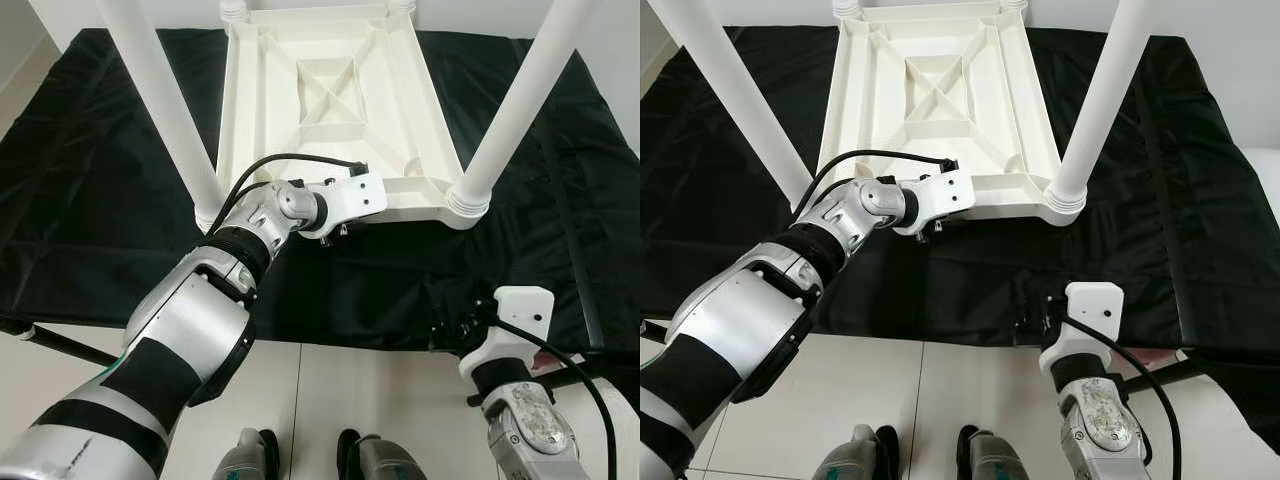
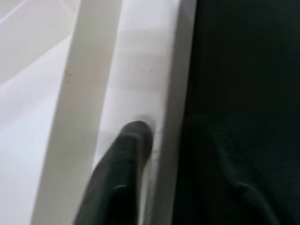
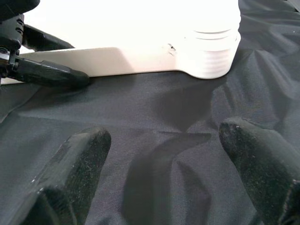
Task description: Building children table
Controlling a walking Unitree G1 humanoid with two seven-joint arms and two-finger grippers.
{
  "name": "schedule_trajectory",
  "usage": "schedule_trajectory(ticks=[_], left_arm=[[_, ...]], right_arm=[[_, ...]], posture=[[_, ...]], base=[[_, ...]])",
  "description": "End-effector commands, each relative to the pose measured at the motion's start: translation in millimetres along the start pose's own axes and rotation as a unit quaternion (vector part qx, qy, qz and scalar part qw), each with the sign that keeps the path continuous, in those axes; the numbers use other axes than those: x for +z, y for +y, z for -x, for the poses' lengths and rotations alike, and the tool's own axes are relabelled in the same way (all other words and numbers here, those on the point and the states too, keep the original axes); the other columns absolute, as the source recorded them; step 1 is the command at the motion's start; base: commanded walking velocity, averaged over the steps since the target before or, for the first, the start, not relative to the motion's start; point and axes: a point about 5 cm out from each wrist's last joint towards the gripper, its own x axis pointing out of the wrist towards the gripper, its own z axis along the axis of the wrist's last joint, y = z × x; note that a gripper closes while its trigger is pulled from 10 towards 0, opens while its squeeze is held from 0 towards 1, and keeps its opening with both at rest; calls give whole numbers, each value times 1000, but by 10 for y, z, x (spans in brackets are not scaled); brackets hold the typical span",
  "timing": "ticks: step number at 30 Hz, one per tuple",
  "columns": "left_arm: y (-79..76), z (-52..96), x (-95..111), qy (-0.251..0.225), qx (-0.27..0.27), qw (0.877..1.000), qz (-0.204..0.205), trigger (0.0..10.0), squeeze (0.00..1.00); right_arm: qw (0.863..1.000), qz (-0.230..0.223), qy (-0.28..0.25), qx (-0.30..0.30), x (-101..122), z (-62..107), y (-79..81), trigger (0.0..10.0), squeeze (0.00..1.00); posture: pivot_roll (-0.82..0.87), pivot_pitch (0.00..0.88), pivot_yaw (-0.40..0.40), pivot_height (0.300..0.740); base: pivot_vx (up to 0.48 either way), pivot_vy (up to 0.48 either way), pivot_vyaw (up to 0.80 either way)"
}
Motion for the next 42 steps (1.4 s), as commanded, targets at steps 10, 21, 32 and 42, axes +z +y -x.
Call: schedule_trajectory(ticks=[10,21,32,42], left_arm=[[-105,28,-195,15,-49,999,5,0,0],[168,192,149,-155,38,987,27,0,0],[374,408,594,-385,42,910,147,0,0],[400,531,760,-494,14,847,193,0,0]], right_arm=[[1000,-2,11,3,-42,-8,17,10000,0],[1000,-7,8,8,-60,-69,27,10000,0],[1000,-8,6,17,-66,-119,50,10000,0],[1000,-7,3,19,-64,-133,49,10000,0]], posture=[[-163,229,62,740],[-137,203,48,740],[-146,189,33,740],[-154,179,35,740]], base=[[0,0,0],[0,0,0],[0,0,0],[0,0,0]])
